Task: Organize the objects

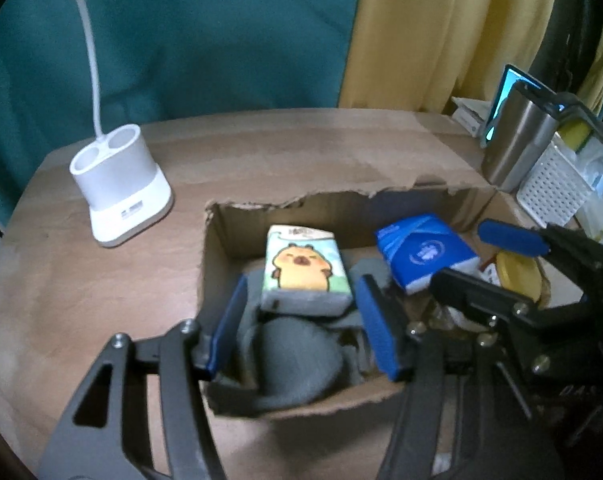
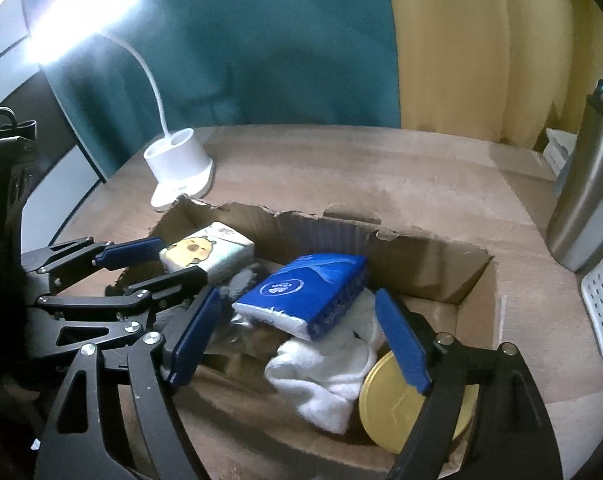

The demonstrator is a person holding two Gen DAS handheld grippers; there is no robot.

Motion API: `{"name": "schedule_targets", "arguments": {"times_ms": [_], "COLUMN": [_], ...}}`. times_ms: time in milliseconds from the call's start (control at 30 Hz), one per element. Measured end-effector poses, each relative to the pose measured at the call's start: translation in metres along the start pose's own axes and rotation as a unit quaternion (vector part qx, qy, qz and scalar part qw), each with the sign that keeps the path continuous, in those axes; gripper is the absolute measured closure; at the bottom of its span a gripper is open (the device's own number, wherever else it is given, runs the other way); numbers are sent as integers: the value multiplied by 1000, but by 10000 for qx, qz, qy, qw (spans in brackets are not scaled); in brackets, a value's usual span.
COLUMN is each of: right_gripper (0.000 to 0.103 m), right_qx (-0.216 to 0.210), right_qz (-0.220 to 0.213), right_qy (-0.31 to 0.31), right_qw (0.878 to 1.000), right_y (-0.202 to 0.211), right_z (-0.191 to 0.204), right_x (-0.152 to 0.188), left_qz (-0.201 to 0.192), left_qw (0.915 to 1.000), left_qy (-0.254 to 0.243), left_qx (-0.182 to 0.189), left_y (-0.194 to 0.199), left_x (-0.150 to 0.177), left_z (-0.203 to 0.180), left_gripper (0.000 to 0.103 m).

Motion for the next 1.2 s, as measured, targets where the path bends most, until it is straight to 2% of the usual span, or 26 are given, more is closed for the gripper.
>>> {"name": "schedule_targets", "arguments": {"times_ms": [100,133,167,233,633,1033,1200], "right_gripper": [21,21,21,21,21,21,21], "right_qx": [28,44,64,119,490,877,882], "right_qz": [-99,-126,-159,-212,-441,-307,-170], "right_qy": [72,88,107,129,103,-54,-144], "right_qw": [9999,9999,9998,9996,9978,9957,9959], "right_y": [10,13,17,25,66,87,87], "right_z": [4,5,6,8,17,34,44], "right_x": [0,0,1,3,23,60,77], "left_qz": [-78,-106,-130,-233,-489,-685,-697], "left_qw": [10000,9999,9999,9997,9987,9969,9966], "left_qy": [4,6,9,23,52,132,133], "left_qx": [-33,-39,-39,-21,131,352,417], "left_y": [10,14,17,25,59,86,90], "left_x": [4,6,7,11,33,64,78], "left_z": [-2,-2,-3,-4,-4,14,24], "left_gripper": [43,41,31,28,27,27,26]}}
Point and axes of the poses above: each gripper's, at about its wrist camera, not at the fingertips, and y roughly against the way its jaws point, z to its left, x to its underside, the point moved 2 cm from there along -y, roughly the way its jaws point, and after that the axes turned 9 degrees about y, right-handed, at the moved point
